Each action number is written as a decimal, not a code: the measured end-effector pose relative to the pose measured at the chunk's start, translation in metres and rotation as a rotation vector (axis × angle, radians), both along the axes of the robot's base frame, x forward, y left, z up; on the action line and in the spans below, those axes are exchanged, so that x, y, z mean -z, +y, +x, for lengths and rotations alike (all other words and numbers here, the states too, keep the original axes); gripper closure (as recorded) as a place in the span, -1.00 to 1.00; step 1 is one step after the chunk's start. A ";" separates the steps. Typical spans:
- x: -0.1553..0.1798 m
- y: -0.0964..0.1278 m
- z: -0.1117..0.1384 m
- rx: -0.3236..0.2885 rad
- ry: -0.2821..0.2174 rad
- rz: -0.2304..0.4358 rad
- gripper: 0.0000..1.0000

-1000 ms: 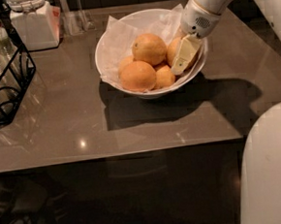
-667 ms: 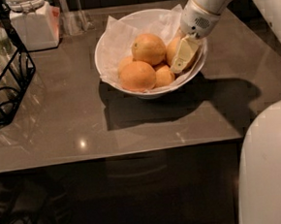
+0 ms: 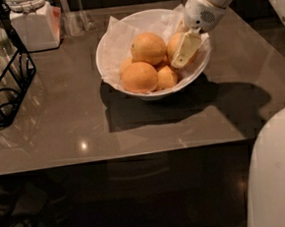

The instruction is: Pick orange from white bowl

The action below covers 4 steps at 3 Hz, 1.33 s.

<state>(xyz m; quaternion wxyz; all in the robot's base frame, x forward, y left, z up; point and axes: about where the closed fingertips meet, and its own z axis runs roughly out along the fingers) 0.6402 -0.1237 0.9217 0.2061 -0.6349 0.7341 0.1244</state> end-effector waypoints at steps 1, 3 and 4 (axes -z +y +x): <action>-0.040 0.008 -0.016 -0.069 -0.092 0.029 1.00; -0.077 -0.013 -0.062 -0.072 -0.166 0.198 1.00; -0.080 -0.037 -0.092 -0.016 -0.176 0.279 1.00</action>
Offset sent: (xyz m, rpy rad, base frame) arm -0.0797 -0.0177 0.1097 0.1749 -0.2273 0.1082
